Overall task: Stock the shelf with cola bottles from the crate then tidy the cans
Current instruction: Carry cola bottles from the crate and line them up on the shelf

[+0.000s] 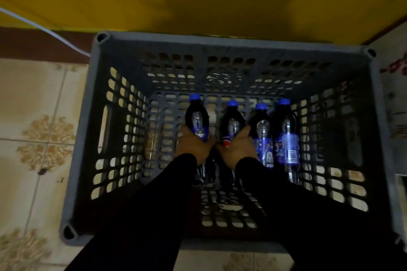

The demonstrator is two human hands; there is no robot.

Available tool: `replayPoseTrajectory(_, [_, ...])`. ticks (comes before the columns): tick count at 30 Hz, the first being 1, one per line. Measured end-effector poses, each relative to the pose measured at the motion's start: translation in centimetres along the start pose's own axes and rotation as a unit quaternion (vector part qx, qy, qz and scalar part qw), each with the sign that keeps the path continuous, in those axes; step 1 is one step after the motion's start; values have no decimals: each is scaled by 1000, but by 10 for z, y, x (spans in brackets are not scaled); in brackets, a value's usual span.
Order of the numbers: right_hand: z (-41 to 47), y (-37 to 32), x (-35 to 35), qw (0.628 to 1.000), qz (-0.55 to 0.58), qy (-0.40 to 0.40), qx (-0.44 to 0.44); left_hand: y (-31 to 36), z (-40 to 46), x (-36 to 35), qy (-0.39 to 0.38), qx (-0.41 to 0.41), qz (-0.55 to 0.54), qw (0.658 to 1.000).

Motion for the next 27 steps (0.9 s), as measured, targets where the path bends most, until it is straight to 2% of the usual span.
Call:
replayPoseTrajectory(6, [-26, 1, 23, 998, 61, 2, 13, 10, -27, 24, -12, -25, -44, 999])
replayPoseTrajectory(11, [-93, -35, 79, 985, 143, 24, 93, 51, -94, 76, -16, -79, -95, 992])
replayPoseTrajectory(16, [-188, -108, 166, 961, 194, 38, 195, 136, -189, 150, -24, -141, -145, 979])
replayPoseTrajectory(22, [-318, -218, 292, 927, 205, 55, 308, 255, -323, 274, 13, -220, -203, 954])
replayPoseTrajectory(27, [-463, -313, 409, 883, 235, 58, 401, 353, -470, 395, 42, -304, -235, 922])
Point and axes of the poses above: each hand's wrist, its own z-axis towards the middle knuckle, its own x-axis out of the back of the hand, y = z × x, the point moved 9 cm from there along z, towards the middle knuckle, and after that the axes turned 7 degrees about -z, right-handed, at the moved point
